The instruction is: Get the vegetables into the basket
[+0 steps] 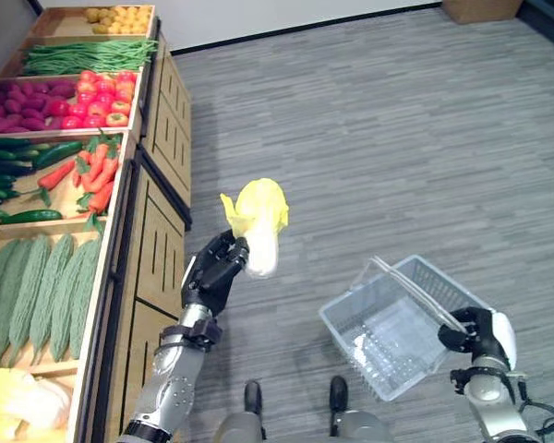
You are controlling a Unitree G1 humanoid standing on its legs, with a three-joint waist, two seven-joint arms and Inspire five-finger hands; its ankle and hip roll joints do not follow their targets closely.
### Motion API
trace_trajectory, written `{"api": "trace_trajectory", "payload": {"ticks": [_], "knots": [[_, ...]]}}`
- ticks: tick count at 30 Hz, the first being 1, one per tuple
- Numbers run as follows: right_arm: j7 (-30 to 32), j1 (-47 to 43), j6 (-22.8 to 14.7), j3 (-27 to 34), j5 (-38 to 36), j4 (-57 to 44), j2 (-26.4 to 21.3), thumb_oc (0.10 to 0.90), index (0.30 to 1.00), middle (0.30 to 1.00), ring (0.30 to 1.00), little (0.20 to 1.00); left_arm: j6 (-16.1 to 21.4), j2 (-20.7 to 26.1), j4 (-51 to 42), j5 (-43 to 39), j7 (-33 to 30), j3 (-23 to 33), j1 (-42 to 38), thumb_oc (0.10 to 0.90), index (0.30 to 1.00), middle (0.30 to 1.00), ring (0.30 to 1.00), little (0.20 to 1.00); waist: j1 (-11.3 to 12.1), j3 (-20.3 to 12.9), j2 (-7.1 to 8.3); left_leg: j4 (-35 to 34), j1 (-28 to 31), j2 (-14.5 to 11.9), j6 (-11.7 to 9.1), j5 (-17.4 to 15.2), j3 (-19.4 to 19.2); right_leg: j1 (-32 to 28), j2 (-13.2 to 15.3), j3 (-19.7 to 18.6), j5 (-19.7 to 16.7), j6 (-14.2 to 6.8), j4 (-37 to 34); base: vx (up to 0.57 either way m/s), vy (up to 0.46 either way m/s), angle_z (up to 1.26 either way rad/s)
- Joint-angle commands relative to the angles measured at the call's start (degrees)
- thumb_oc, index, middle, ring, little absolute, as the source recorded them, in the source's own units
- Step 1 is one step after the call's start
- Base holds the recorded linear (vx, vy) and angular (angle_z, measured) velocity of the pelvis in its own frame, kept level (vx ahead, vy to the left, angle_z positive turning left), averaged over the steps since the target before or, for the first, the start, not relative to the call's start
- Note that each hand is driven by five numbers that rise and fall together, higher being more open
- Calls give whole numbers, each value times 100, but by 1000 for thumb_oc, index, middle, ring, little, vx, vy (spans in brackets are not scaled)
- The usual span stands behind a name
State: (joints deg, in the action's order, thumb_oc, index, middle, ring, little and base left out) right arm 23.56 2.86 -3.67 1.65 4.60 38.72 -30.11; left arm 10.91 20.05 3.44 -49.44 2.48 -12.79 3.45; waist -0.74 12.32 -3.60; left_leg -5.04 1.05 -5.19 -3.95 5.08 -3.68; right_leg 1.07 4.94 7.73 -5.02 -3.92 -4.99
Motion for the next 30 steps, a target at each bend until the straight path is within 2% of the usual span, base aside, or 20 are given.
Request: {"api": "trace_trajectory", "payload": {"ticks": [1, 5, 14, 17, 20, 24, 28, 30], "knots": [[235, -1038, -451, -143, -24, -117, -508, 400, 300, 300, 300, 300, 524, 407, -687, 214, 185, 149, -415, 400, 300, 300, 300, 300, 213, -273, 344, 133, 144, -59, -184, -306, -55, -421, 601, 244, 249, -648, -1, 60, 81, -11], [160, -1720, -431, -401, -151, 84, -810, 400, 300, 300, 300, 300, 452, 788, -644, 277, 339, -163, -650, 400, 300, 300, 300, 300, 240, -354, 397, 4, 283, -8, -149, -353, -115, -448, 655, 217, 207, -719, -1, 50, 77, -3], [159, -2544, -593, -748, -425, -48, -899, 400, 300, 300, 300, 300, 366, 1134, -705, 243, 611, -782, -1213, 400, 300, 300, 300, 300, 225, -385, 386, 4, 320, -10, -160, -390, -157, -435, 654, 190, 195, -747, -1, 5, 9, 0], [143, -2920, -752, -933, -702, -521, -737, 400, 300, 300, 300, 300, 315, 1265, -757, 199, 684, -1016, -1449, 400, 300, 300, 300, 300, 201, -407, 331, 4, 334, -47, -185, -385, -154, -424, 624, 156, 213, -734, -1, 4, -2, -4], [122, -3003, -764, -990, -708, -586, -717, 400, 300, 300, 300, 300, 315, 1307, -765, 203, 717, -1060, -1498, 400, 300, 300, 300, 300, 193, -409, 318, 4, 337, -56, -192, -381, -152, -429, 617, 160, 220, -731, -1, 2, 0, -2], [2, -3434, -828, -1316, -994, -694, -575, 400, 300, 300, 300, 300, 288, 1596, -892, 274, 797, -1393, -1808, 400, 300, 300, 300, 300, 189, -456, 273, 4, 375, -95, -220, -367, -162, -465, 584, 171, 248, -722, -1, 0, 0, 0], [-214, -3964, -949, -1683, -1545, -650, -429, 400, 300, 300, 300, 300, 282, 1848, -769, 403, 853, -1766, -2278, 400, 300, 300, 300, 300, 202, -486, 246, 4, 407, -134, -255, -356, -174, -502, 546, 174, 265, -711, -1, 0, 0, 0], [-478, -4203, -1052, -1938, -2021, -833, -317, 400, 300, 300, 300, 300, 306, 2211, -526, 931, 903, -2107, -2712, 400, 300, 300, 300, 300, 181, -518, 217, 4, 409, -147, -280, -354, -211, -499, 546, 172, 258, -720, -1, 0, 0, 0]]}}
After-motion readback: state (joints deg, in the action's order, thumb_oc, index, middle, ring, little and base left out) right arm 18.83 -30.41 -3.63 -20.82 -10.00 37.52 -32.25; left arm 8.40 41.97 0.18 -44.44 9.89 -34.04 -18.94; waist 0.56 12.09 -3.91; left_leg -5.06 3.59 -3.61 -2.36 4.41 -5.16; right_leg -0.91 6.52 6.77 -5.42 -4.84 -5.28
